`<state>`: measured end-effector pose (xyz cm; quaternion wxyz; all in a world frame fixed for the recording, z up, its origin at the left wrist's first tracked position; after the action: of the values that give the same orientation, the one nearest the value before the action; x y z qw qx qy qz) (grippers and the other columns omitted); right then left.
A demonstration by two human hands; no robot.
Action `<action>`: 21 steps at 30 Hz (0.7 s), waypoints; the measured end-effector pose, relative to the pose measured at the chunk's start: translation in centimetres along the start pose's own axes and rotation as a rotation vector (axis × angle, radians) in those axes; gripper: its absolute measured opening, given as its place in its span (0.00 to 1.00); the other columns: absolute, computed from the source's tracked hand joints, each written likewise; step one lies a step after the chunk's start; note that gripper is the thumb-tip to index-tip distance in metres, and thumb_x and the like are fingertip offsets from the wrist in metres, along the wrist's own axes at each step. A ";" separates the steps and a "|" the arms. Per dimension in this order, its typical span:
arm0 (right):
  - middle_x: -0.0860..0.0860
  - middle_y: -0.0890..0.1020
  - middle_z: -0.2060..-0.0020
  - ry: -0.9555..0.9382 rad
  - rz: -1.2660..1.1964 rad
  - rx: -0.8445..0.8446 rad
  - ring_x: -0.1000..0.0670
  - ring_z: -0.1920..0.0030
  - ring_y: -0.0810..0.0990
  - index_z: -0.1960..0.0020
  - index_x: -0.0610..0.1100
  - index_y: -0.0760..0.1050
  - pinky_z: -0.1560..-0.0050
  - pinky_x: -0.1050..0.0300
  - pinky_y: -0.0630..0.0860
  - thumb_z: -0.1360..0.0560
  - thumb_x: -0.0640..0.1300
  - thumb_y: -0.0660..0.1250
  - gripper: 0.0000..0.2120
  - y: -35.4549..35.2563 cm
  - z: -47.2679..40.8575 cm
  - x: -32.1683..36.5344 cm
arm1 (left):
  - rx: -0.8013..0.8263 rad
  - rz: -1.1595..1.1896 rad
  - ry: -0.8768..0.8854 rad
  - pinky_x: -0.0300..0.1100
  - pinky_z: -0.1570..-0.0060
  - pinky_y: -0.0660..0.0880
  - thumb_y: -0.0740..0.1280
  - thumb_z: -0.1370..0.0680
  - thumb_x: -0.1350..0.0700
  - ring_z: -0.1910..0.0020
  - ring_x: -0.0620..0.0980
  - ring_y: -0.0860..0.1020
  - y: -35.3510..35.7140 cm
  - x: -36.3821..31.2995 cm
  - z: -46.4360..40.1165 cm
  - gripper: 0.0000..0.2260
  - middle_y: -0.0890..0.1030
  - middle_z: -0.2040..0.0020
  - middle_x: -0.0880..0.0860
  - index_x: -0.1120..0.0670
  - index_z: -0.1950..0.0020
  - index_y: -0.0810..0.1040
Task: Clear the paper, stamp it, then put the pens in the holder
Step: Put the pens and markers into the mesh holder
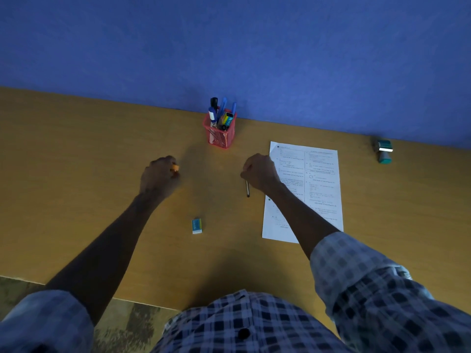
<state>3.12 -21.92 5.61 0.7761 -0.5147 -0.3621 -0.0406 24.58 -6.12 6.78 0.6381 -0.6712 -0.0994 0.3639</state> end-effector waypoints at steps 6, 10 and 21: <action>0.46 0.86 0.57 -0.132 -0.291 -0.226 0.49 0.57 0.83 0.55 0.39 0.84 0.54 0.62 0.78 0.29 0.35 0.69 0.06 -4.2 -2.0 3.0 | -0.197 0.361 0.122 0.39 0.52 0.74 0.70 0.25 0.58 0.51 0.51 0.81 -3.4 -4.0 -3.0 0.15 0.84 0.46 0.56 0.56 0.38 0.80; 0.47 0.86 0.56 -0.181 -0.385 -0.392 0.53 0.57 0.82 0.54 0.38 0.83 0.59 0.72 0.72 0.26 0.36 0.68 0.05 -6.4 -3.4 4.8 | -0.308 0.629 0.222 0.42 0.51 0.79 0.70 0.27 0.59 0.53 0.50 0.82 -6.9 -7.5 -5.4 0.11 0.83 0.55 0.52 0.56 0.45 0.81; 0.51 0.86 0.60 -0.262 -0.227 -0.483 0.51 0.59 0.84 0.56 0.44 0.82 0.58 0.53 0.81 0.26 0.40 0.67 0.05 -6.1 -7.0 6.8 | -0.234 0.583 0.369 0.47 0.51 0.80 0.70 0.30 0.64 0.57 0.51 0.84 -7.4 -13.7 -11.2 0.07 0.84 0.58 0.56 0.59 0.53 0.80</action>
<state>9.08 -28.50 12.96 0.5685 -0.6414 -0.4943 -0.1453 24.14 -21.91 17.76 0.4337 -0.7941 0.1721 0.3893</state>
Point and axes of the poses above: each hand's wrist, its own z-axis away from the middle knuckle, its own y-axis out of the palm, x = y × z, the point moved 3 cm from there along -z, towards the middle knuckle
